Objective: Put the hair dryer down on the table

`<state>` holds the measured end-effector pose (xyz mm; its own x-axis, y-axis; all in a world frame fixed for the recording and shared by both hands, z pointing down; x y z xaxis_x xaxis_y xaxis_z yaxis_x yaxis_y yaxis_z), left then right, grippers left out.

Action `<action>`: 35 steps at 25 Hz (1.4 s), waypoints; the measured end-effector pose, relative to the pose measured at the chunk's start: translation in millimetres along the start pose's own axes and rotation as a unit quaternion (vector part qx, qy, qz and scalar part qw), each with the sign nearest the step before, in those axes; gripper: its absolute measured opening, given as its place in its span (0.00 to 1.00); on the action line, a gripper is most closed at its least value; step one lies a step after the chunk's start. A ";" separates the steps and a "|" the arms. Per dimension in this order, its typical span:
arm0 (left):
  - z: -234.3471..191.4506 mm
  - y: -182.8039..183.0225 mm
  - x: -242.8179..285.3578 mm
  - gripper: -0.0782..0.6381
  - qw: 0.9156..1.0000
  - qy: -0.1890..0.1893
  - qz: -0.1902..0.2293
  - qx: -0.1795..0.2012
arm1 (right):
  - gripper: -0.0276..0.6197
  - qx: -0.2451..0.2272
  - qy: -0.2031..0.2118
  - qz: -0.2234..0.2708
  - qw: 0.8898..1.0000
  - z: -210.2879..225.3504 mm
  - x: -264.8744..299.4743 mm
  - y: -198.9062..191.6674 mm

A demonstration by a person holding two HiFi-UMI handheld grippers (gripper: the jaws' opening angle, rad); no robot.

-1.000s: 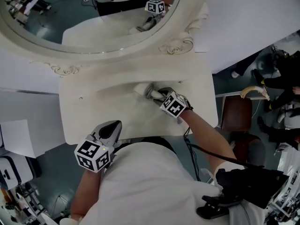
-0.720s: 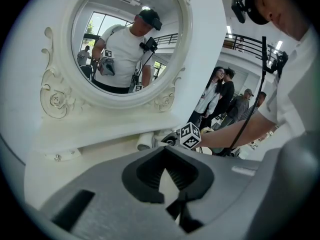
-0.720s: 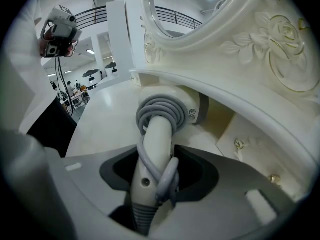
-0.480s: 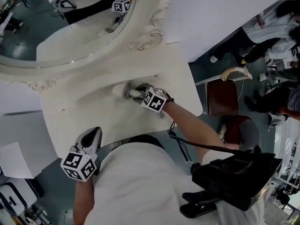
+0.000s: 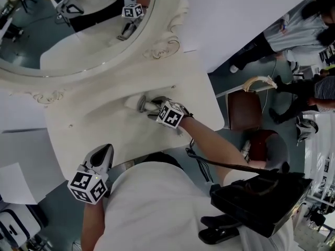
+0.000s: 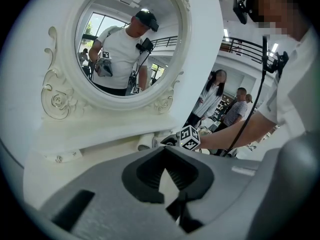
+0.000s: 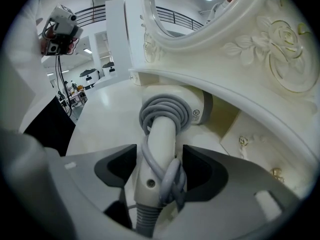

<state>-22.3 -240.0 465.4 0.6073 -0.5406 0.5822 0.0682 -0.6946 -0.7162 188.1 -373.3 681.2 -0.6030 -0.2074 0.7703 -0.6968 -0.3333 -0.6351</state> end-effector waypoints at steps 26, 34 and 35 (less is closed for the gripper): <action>-22.7 -50.4 -81.3 0.11 0.998 -0.054 0.031 0.026 | 0.29 0.088 -0.174 0.061 0.979 -96.2 -99.2 40.0; -37.5 -64.7 -103.4 0.11 0.996 -0.074 0.031 0.034 | 0.04 0.151 -0.180 0.093 0.968 -161.7 -106.5 69.9; -39.6 -66.3 -106.7 0.11 0.996 -0.075 0.030 0.036 | 0.04 0.157 -0.176 0.096 0.967 -170.5 -106.9 73.5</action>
<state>-123.0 -155.0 466.0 0.7233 -0.4992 0.4771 0.0815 -0.6243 -0.7769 135.1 -218.8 542.6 -0.5014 -0.5756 0.6460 -0.3991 -0.5085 -0.7629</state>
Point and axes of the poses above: the fingertips, and each gripper's own axes: x forward along the fingers, z to its right, y out of its top, the point moved 6 cm from there along -x, backward along the fingers, and after that the axes turned 1 degree about -x, right-handed, at the moved point
